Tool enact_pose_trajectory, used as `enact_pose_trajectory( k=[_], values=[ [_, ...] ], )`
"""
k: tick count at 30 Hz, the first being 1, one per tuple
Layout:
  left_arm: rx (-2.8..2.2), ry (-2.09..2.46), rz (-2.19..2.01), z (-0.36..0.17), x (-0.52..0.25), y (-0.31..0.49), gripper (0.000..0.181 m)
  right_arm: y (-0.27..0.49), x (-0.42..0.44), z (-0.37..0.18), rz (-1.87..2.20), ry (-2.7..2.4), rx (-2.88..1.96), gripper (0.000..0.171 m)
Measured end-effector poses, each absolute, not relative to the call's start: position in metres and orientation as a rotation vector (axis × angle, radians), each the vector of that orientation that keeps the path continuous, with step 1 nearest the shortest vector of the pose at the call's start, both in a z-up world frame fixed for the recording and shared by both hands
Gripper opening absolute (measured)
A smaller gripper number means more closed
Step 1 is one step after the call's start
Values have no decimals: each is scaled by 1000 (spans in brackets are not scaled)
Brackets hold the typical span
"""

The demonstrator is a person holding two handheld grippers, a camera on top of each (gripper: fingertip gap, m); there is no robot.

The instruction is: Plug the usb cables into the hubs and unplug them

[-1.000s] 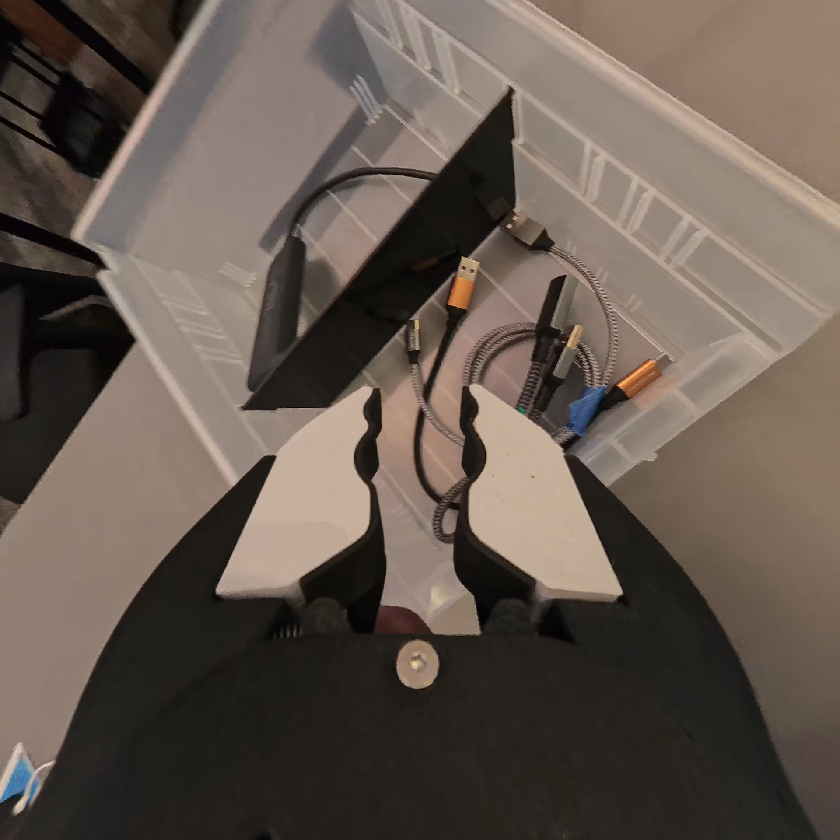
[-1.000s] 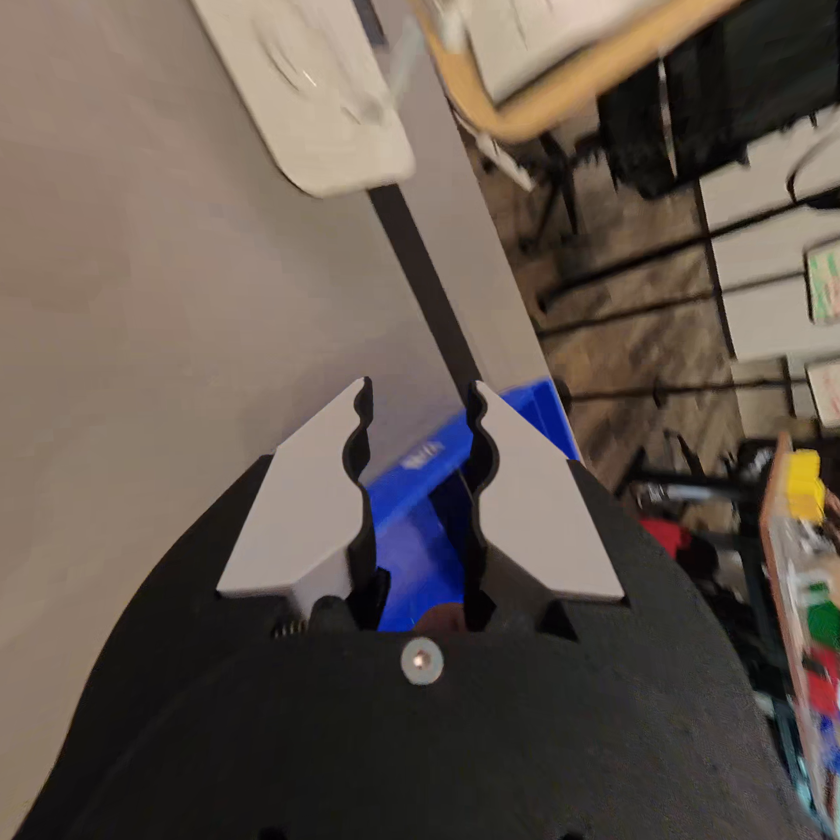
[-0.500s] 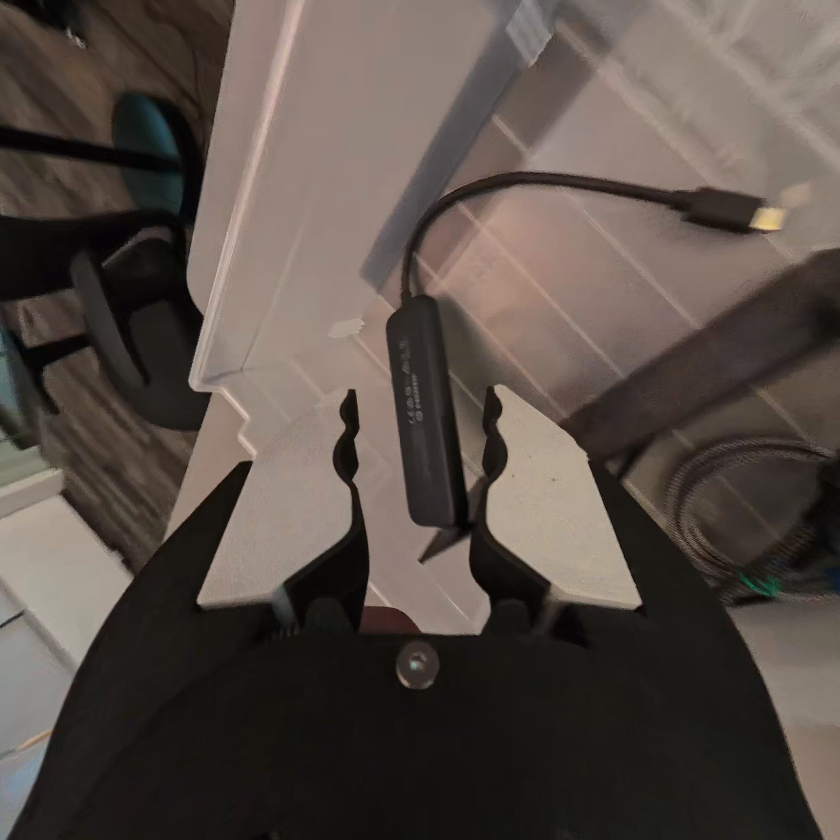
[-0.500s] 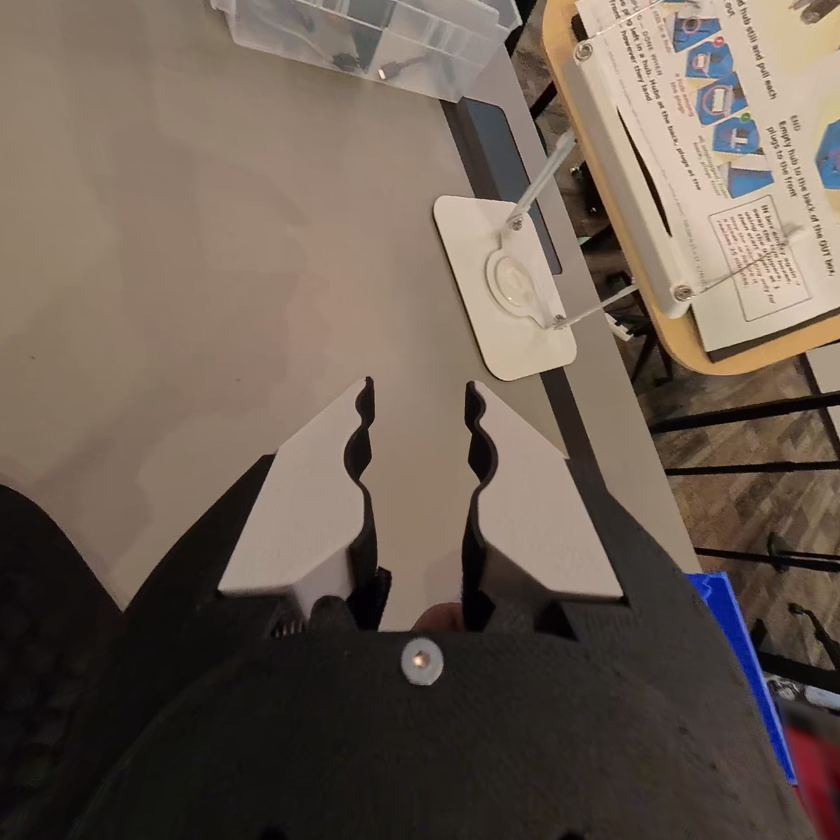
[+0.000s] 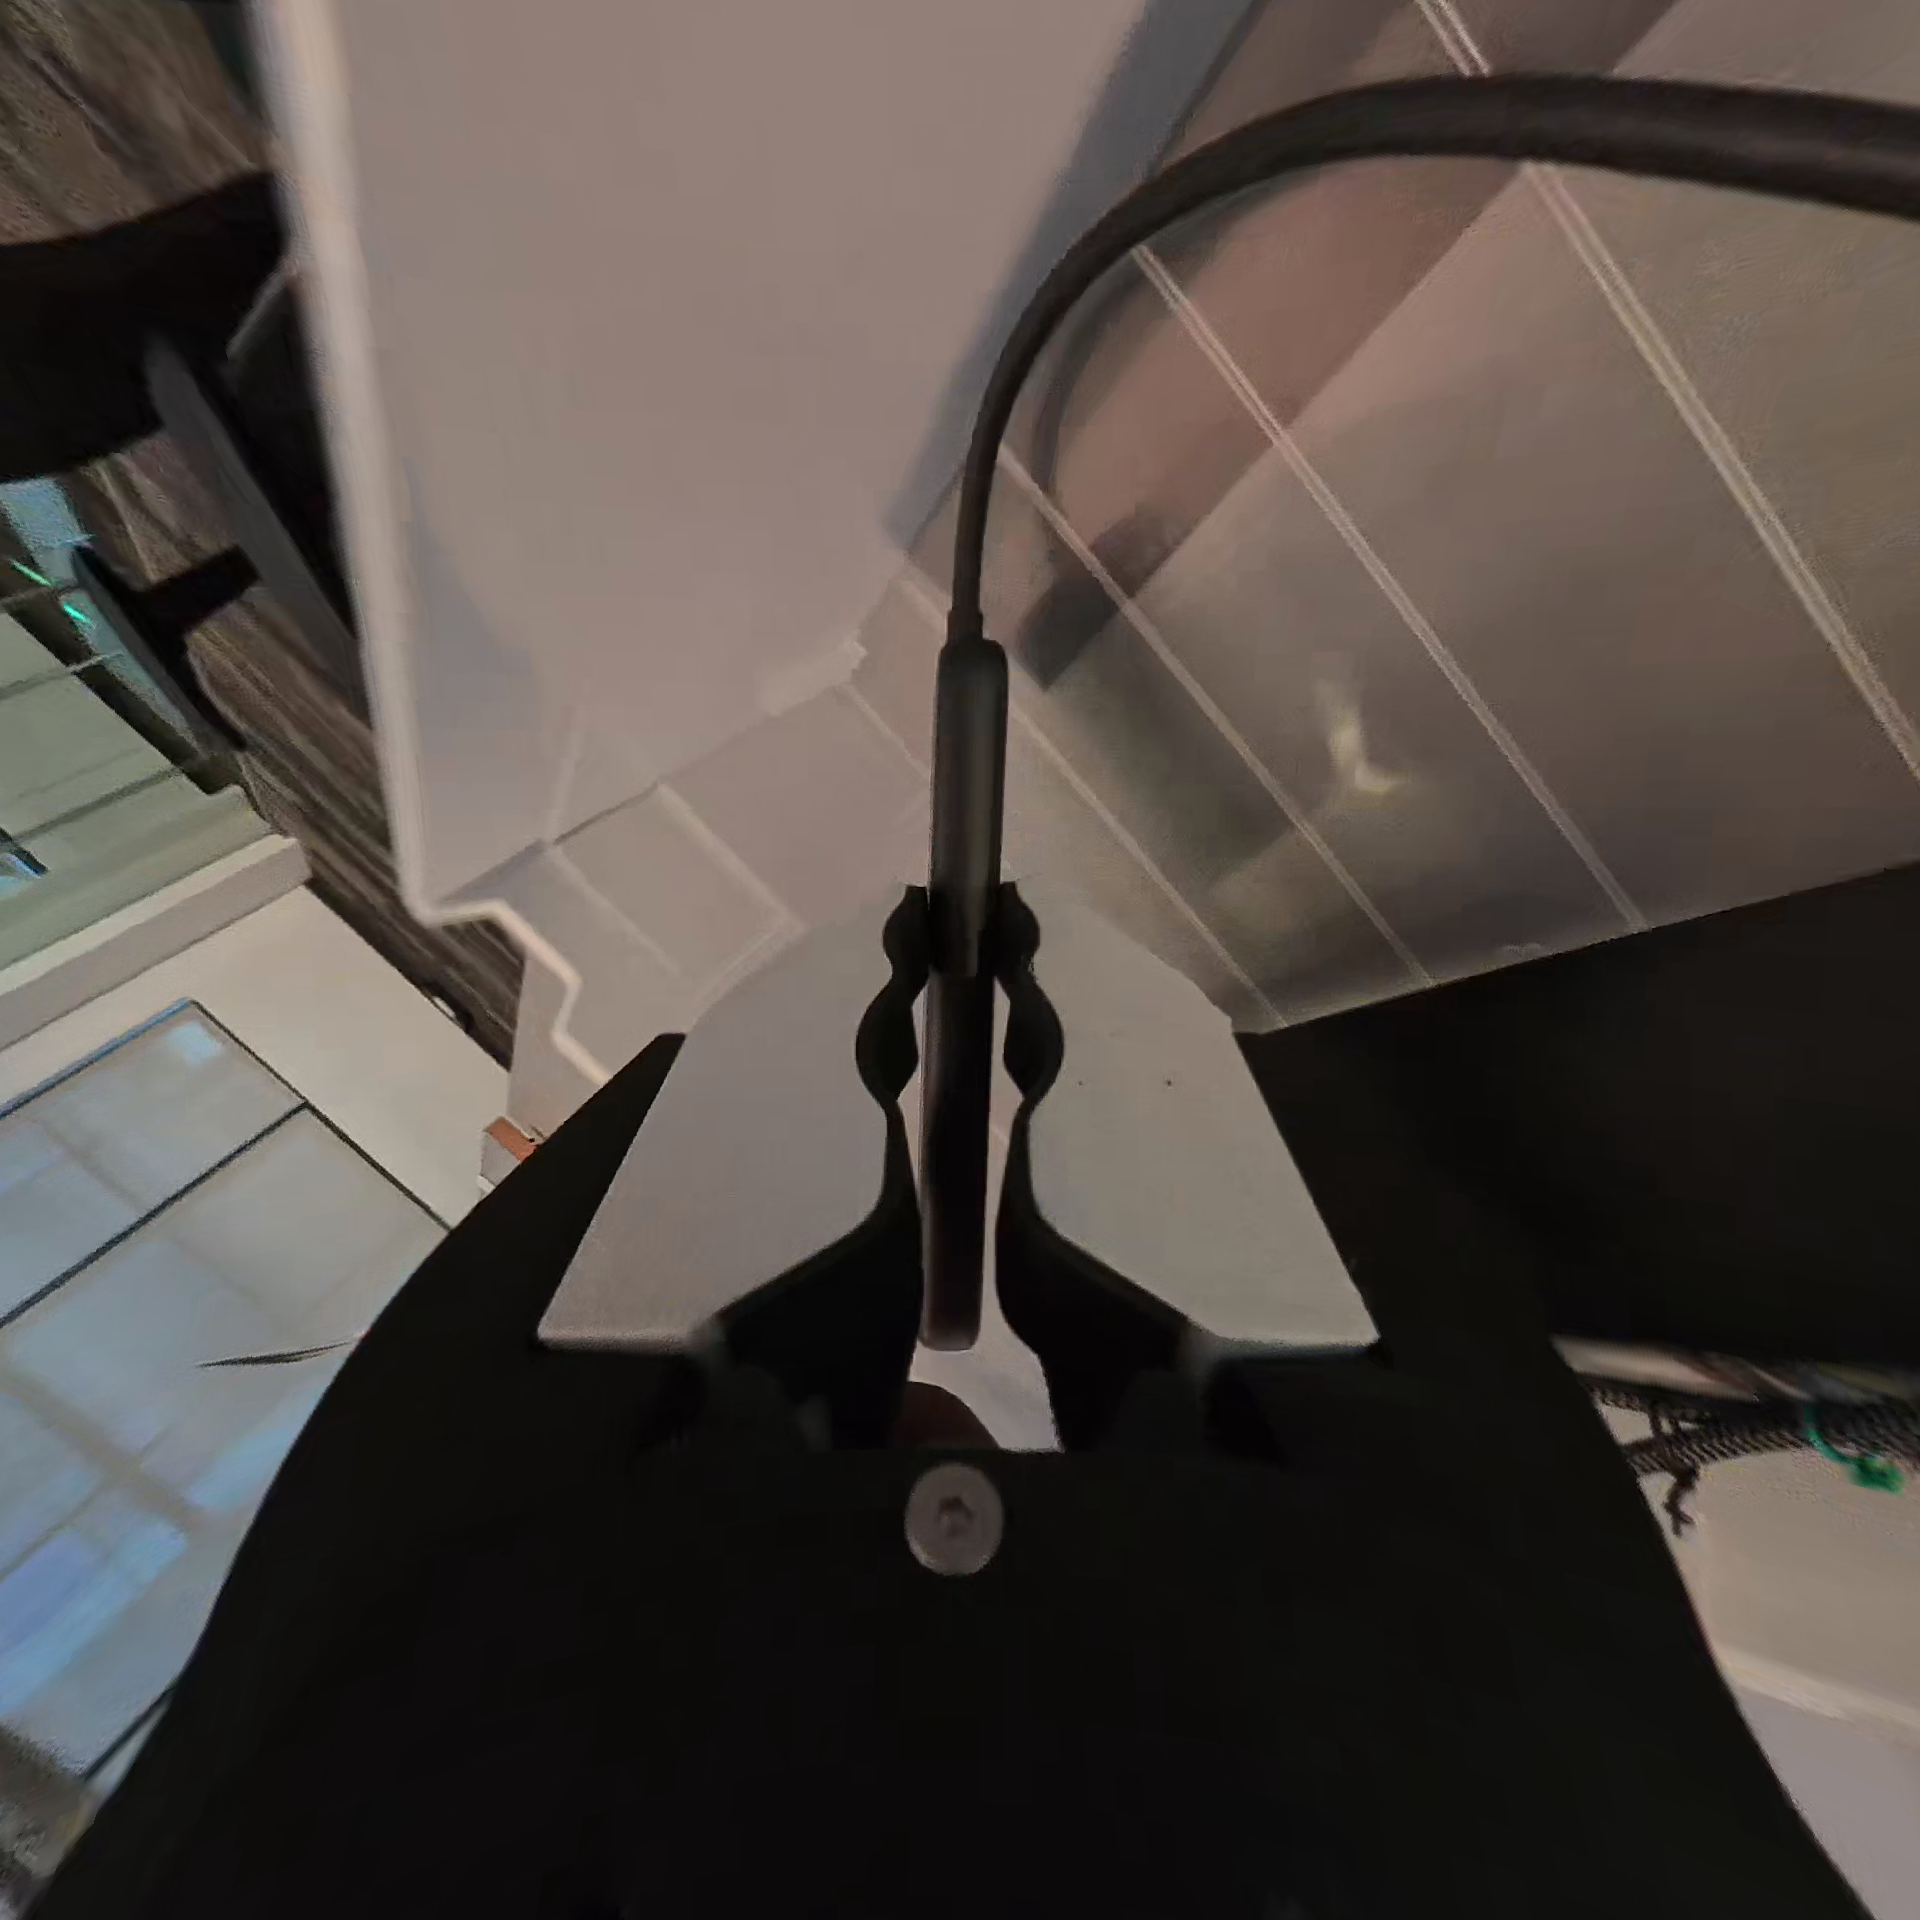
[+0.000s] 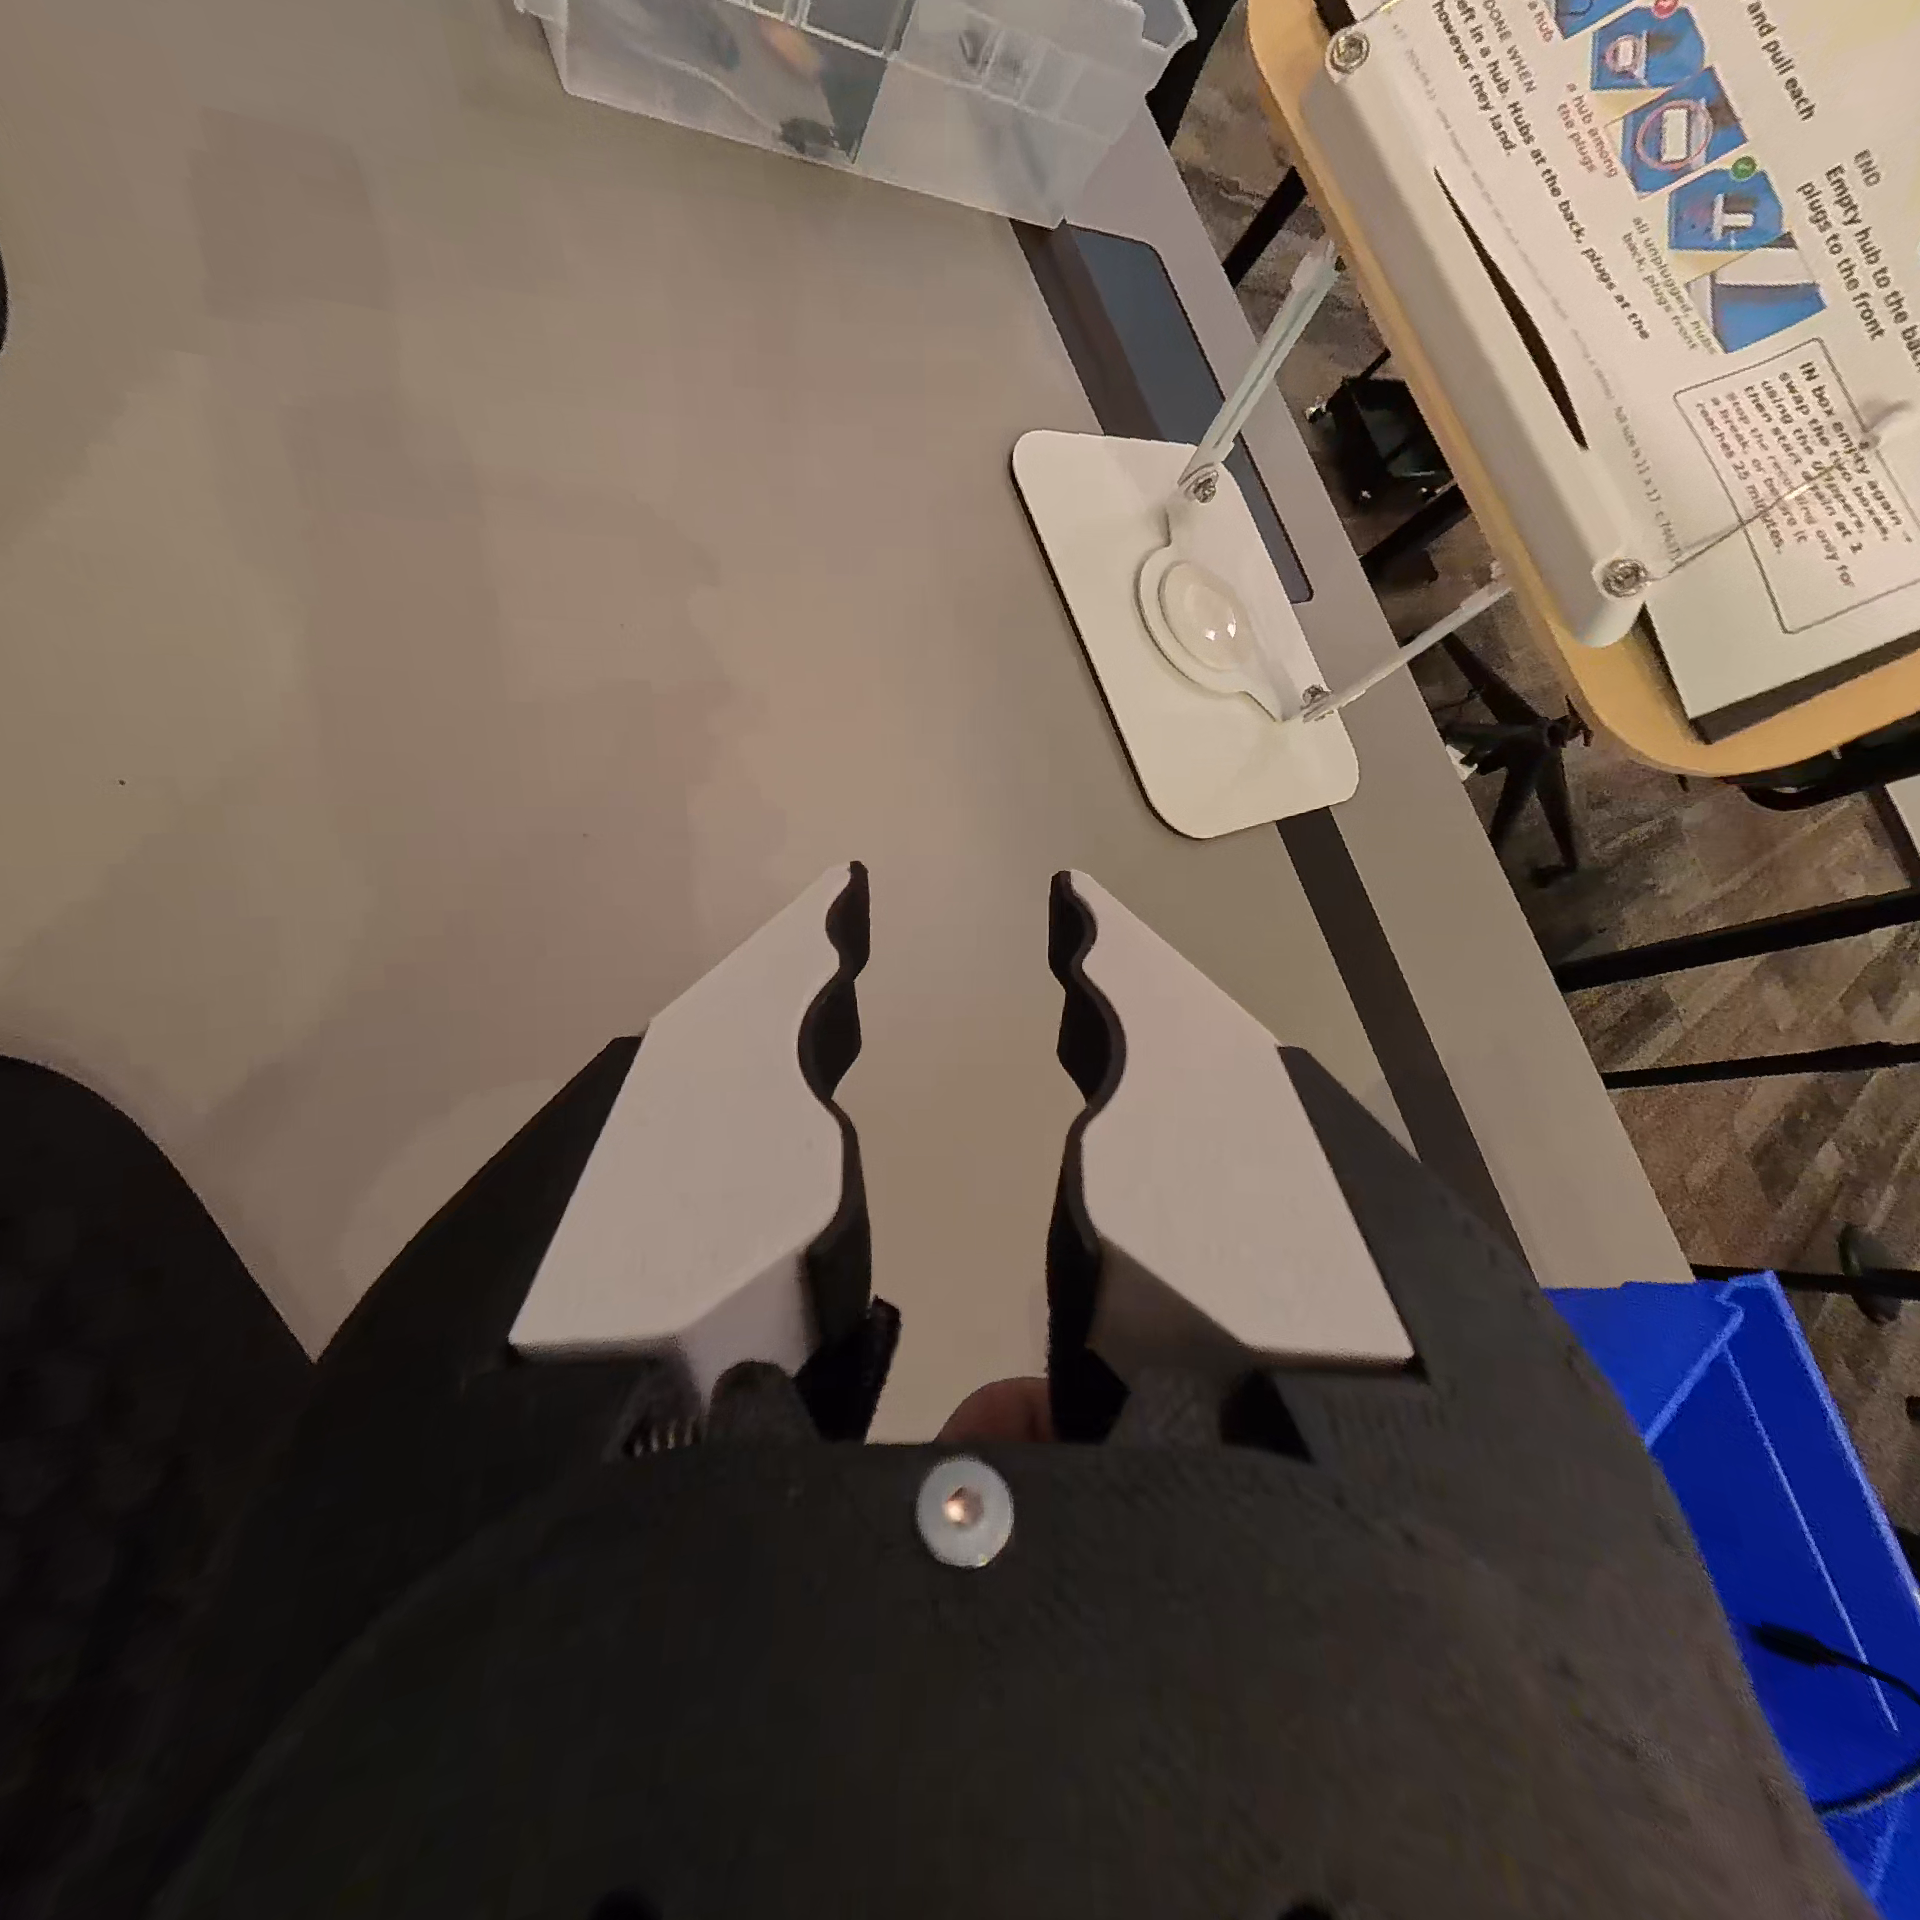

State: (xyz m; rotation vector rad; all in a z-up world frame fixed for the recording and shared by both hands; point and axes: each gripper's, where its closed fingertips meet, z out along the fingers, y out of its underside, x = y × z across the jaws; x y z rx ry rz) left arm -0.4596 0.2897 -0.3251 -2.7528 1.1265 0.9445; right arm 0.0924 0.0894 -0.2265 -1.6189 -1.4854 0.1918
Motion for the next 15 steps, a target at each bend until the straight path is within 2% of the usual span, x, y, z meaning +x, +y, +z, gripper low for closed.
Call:
enact_pose_trajectory(
  k=[4,9,15],
  values=[
    [-2660,1039,911,-288,-456,283,12,87,104,-223,180,-1467,-1619,32],
    [-2490,837,708,-212,-443,264,12,82,105,-211,206,-1432,-1583,33],
    [-2207,767,11,-129,-345,208,12,67,76,-196,316,-1433,-1511,42]
  ],
)
